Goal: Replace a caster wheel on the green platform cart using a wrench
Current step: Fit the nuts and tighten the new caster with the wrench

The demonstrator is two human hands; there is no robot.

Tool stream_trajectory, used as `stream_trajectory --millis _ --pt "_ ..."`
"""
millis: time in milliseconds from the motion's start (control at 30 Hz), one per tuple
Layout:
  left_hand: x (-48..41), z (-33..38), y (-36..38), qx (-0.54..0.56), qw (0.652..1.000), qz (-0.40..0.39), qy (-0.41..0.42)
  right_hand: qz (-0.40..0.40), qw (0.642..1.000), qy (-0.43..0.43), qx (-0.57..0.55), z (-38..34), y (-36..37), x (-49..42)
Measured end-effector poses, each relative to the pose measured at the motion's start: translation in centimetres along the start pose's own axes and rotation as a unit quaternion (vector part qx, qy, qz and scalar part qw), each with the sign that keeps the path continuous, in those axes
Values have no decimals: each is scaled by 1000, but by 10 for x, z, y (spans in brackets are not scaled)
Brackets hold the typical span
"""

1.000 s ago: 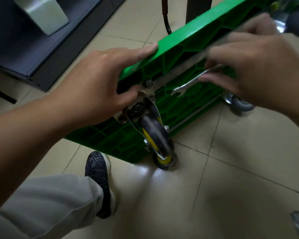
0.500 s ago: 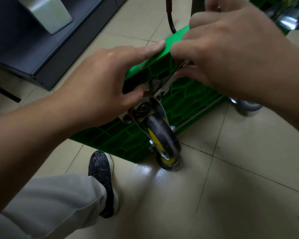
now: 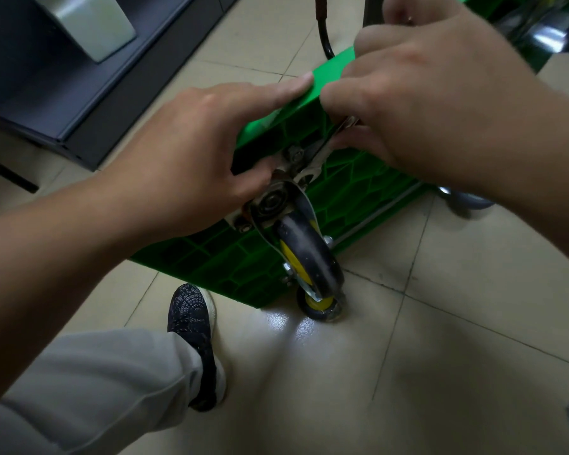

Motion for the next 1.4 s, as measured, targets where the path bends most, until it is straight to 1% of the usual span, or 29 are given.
stream_trajectory --millis 33,67,100,133,167,233,267,400,533,700,833,1000,1233,1400 --pt "0 0 0 -1 1000 -1 1 18 999 34 -16 0 -10 -16" --pt "0 1 0 -1 1000 -1 1 74 993 82 -42 16 -15 -17" --pt "0 1 0 0 1000 -1 0 124 988 87 -9 15 -21 -14" --pt "0 1 0 0 1000 -1 -2 139 986 85 -22 24 -17 -22" --pt "0 1 0 1 1000 -2 -3 114 990 85 -22 23 -8 -18" --pt "0 1 0 0 1000 -4 -5 107 990 85 -19 19 0 -9" --pt "0 1 0 -1 1000 -6 -7 113 991 62 -27 20 -1 -13" --pt "1 -1 0 -1 1000 -5 -11 171 982 70 -44 20 8 -15" --pt "0 -1 0 -3 1000 -1 -11 176 981 67 -49 21 12 -16" --pt "1 1 0 -3 1000 0 -9 218 970 71 -79 21 21 -17" --pt "1 2 -2 -7 1000 -9 -8 224 962 84 -133 23 35 -16" --pt "0 2 -1 0 1000 -10 -14 233 936 128 -229 26 56 -11" --pt "0 1 -2 9 1000 -2 -6 242 910 148 -302 23 70 -12" --pt "-1 3 -1 12 1000 0 -10 240 898 167 -329 22 75 -11"
Point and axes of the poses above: each hand's wrist, its own x-axis away from the middle knuckle, its own y-axis out of the palm, z = x × y, the point moved 1 cm from there along -x, towards the middle knuckle, and after that the axes turned 12 degrees about y, right-handed, at the moved point
